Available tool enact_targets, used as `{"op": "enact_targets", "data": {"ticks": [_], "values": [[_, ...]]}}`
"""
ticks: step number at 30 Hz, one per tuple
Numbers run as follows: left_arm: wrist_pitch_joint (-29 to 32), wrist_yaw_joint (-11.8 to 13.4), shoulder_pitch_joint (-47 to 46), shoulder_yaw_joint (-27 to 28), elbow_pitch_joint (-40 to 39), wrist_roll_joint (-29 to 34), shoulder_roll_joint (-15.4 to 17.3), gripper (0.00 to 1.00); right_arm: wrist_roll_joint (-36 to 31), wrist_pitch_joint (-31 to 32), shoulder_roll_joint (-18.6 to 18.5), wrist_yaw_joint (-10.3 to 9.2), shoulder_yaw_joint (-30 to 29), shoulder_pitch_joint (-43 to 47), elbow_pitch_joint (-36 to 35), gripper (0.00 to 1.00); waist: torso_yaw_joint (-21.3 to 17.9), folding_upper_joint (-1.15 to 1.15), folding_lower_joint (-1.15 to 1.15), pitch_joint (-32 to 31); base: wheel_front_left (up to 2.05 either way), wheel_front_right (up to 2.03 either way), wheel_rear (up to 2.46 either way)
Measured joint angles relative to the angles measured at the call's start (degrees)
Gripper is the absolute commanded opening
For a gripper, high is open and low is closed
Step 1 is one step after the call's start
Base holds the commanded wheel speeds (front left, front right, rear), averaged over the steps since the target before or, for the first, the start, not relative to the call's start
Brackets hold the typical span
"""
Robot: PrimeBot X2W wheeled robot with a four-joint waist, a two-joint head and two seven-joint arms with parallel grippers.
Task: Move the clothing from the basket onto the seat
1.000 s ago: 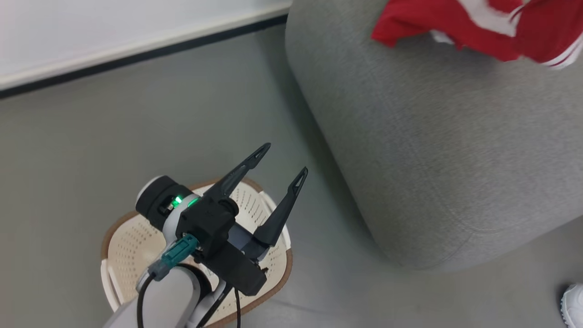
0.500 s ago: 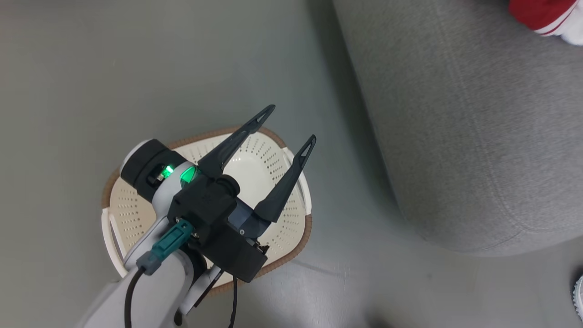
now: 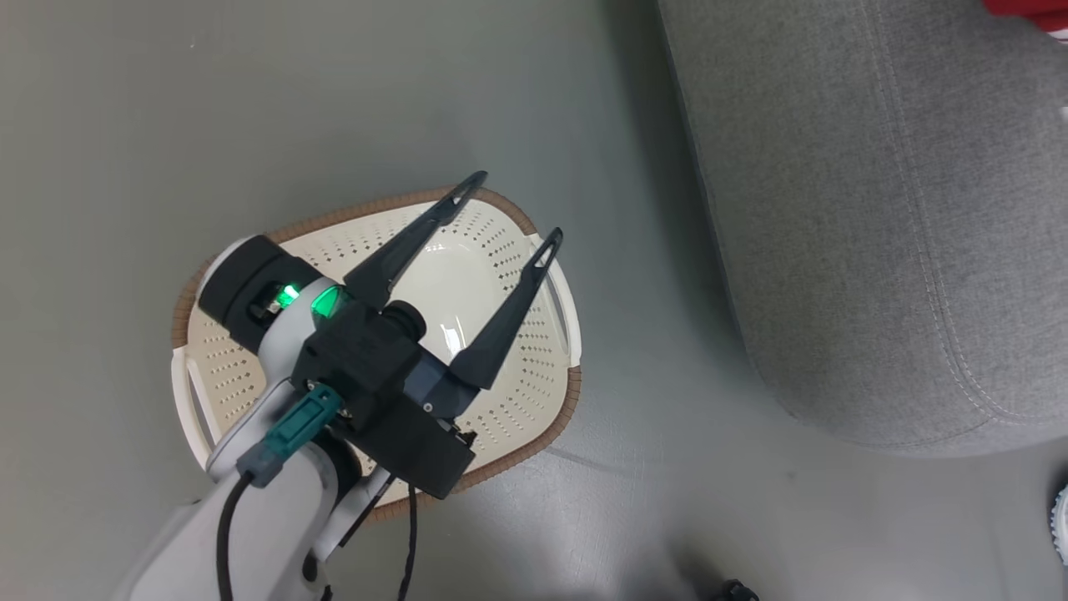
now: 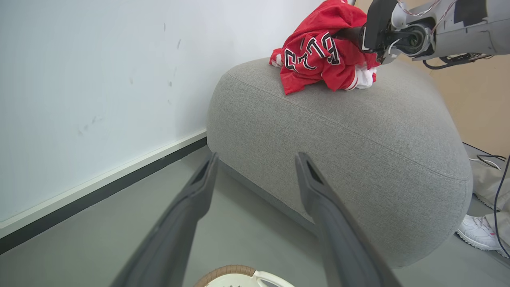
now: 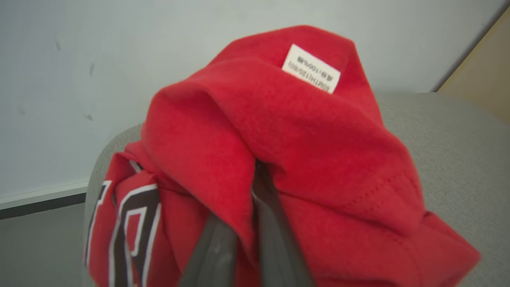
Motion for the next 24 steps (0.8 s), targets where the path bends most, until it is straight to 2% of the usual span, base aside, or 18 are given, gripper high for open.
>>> {"op": "enact_targets", "data": {"ticks": [3,4,5,14,24], "values": [[0.0,0.0,0.0,0.4,0.5,0.0,0.5,1.00,-0.5,-0.9,1.2,0.52,0.6,0.0,0.6,0.57,-0.6,0.00,0.00,-0.1,0.00,0.00,0.00],[-0.1,0.0,0.0,0.4,0.7,0.0,0.5,1.00,-0.5,-1.2,1.6,0.62,0.7,0.0,0.9,0.97,-0.9,0.00,0.00,-0.1,0.00,0.00,0.00],[-0.1,0.0,0.0,0.3,0.9,0.0,0.5,1.00,-0.5,-1.4,1.9,0.91,0.8,0.0,1.2,1.00,-1.2,0.00,0.00,-0.2,0.00,0.00,0.00],[-2.1,-0.1,0.1,0.4,4.6,-1.1,-0.7,1.00,-2.7,-3.0,4.0,3.01,3.5,3.0,2.9,1.00,-3.3,0.00,-0.01,-3.2,0.00,0.00,0.00],[-6.1,-0.5,0.6,1.8,9.9,-4.3,-3.3,1.00,-5.4,-3.5,4.8,5.32,6.4,5.6,3.2,1.00,-4.7,-0.02,-0.02,-9.9,0.00,0.00,0.00]]}}
